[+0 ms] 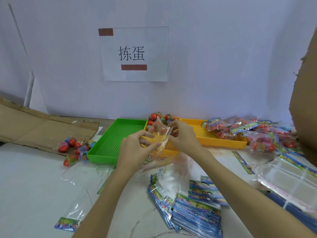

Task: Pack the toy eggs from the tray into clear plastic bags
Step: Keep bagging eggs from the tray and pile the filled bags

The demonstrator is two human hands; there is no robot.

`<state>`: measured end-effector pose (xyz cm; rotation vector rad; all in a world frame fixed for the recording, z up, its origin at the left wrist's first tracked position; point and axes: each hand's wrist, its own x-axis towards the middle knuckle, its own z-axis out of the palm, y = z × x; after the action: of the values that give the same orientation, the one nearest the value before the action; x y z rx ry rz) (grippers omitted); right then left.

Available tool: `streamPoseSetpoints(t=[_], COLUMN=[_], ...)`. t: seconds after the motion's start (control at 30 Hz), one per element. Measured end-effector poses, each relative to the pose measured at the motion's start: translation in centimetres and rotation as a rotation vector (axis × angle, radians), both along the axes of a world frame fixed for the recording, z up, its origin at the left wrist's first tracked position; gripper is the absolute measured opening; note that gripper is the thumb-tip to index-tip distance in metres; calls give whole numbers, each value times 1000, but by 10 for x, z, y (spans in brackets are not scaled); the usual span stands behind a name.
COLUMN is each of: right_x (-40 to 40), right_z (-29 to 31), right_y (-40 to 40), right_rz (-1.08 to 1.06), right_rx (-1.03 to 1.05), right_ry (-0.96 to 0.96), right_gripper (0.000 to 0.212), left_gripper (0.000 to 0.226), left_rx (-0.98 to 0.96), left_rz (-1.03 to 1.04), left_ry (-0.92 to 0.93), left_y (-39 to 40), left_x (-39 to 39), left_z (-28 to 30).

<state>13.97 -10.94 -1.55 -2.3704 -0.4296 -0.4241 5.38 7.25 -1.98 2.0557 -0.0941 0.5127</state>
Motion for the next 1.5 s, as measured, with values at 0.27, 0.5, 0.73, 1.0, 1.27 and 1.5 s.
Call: streamPoseSetpoints(t=[0.27, 0.5, 0.73, 1.0, 1.27, 1.5], right_x=[-46, -63, -74, -75, -72, -74], right_z=[-15, 7, 18, 13, 15, 14], right_y=[-36, -48, -41, -41, -49, -48], right_rz=[4, 42, 237, 285, 256, 271], right_rx=[646, 883, 710, 519, 367, 480], right_ry=[-2, -47, -125, 65, 201, 263], right_gripper=[27, 27, 30, 29, 24, 14], left_gripper=[29, 34, 38, 38, 47, 46], left_rx=[33, 205, 95, 31, 186, 258], left_rz=[-54, -140, -153, -152, -142, -166], left_ry=[35, -121, -90, -103, -139, -145], left_y=[-11, -23, -25, -23, -26, -28], left_x=[1, -5, -2, -4, -6, -11], left_z=[-8, -11, -12, -11, -10, -5])
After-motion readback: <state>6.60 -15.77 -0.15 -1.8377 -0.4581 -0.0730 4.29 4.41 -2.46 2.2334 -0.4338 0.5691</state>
